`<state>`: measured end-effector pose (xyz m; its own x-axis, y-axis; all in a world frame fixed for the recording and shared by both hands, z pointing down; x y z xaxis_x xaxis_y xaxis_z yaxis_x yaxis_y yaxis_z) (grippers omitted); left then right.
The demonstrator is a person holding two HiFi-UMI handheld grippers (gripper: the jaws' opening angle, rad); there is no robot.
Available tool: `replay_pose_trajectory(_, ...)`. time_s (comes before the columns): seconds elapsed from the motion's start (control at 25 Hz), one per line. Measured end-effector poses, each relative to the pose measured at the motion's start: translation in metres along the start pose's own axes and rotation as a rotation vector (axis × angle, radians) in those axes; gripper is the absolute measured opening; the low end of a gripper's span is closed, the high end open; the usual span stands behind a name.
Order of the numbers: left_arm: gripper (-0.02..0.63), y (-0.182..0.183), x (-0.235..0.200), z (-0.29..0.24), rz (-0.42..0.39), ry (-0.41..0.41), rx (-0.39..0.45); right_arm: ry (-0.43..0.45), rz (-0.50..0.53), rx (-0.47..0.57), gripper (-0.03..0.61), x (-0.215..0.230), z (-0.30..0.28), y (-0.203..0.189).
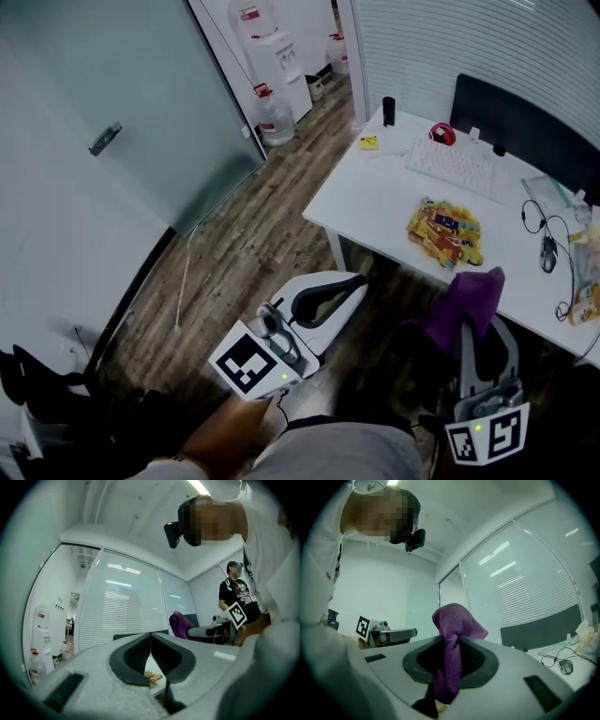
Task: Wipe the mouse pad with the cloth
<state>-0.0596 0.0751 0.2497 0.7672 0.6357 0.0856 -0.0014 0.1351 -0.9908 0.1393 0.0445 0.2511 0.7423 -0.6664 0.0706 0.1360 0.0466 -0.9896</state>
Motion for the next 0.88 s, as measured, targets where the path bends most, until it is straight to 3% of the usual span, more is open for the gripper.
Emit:
replay_pose_trajectory(0.48, 0.015, -0.031, -0.056, -0.062, 0.032, -0.037, -0.065, -0.033, 0.034, -0.063, 0.064, 0.056, -0.062, -0.011)
replay_pose_trajectory(0.88, 0.015, -0.063, -0.111, -0.113, 0.024, -0.126, -0.138, -0.100, 0.063, -0.149, 0.066, 0.083, -0.121, -0.033)
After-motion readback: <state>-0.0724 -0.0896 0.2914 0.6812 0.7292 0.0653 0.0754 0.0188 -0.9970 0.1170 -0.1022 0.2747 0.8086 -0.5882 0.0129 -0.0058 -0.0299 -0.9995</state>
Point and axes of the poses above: the fingertips, and each gripper's own axes: z backward along the fingers, x to its right, y out of its top, the point moved 4 cm from there along z, backward along the fingers, and after that the axes turned 7 degrees about -y, right-handed, at the moved point
